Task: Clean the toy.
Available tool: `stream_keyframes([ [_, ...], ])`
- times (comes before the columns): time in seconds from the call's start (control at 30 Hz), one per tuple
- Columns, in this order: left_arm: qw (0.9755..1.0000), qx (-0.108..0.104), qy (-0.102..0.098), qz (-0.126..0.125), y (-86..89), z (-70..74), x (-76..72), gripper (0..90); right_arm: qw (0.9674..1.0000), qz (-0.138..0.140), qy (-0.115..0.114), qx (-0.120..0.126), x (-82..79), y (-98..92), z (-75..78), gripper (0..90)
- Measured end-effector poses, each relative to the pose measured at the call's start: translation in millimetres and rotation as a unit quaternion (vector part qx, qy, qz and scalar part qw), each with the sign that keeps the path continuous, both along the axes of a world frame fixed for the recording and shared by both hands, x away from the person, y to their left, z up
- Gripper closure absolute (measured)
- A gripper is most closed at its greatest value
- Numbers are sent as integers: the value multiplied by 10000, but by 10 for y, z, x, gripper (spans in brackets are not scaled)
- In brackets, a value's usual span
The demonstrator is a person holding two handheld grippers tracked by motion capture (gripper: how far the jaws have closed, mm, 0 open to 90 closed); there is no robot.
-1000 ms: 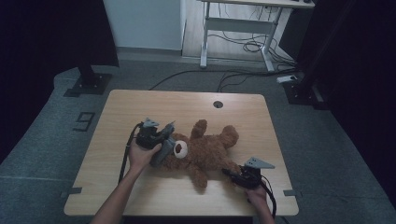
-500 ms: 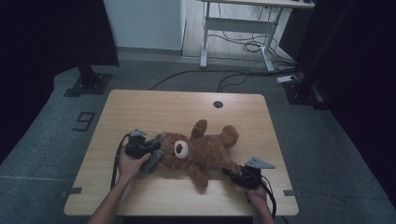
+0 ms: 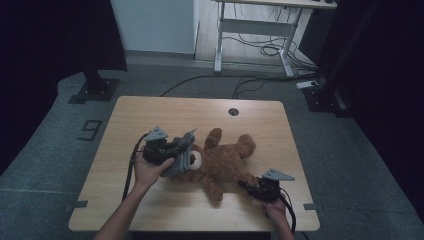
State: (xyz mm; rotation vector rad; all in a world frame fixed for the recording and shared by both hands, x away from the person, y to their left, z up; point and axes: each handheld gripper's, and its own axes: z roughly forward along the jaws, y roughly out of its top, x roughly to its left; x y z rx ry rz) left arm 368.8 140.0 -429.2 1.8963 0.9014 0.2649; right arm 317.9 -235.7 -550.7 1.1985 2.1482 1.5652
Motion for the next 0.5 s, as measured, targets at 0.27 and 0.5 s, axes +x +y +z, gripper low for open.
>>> stream_keyframes([
  [0.27, 9997, -80, 236, -10, -146, -267, 65, 774, 10000, 16, -2, 0, -2, 2, 0, 574],
  [0.5, 9984, 201, 235, 465, 68, -369, 104, 782, 10000, 31, 12, -24, -4, 2, 4, 574],
])
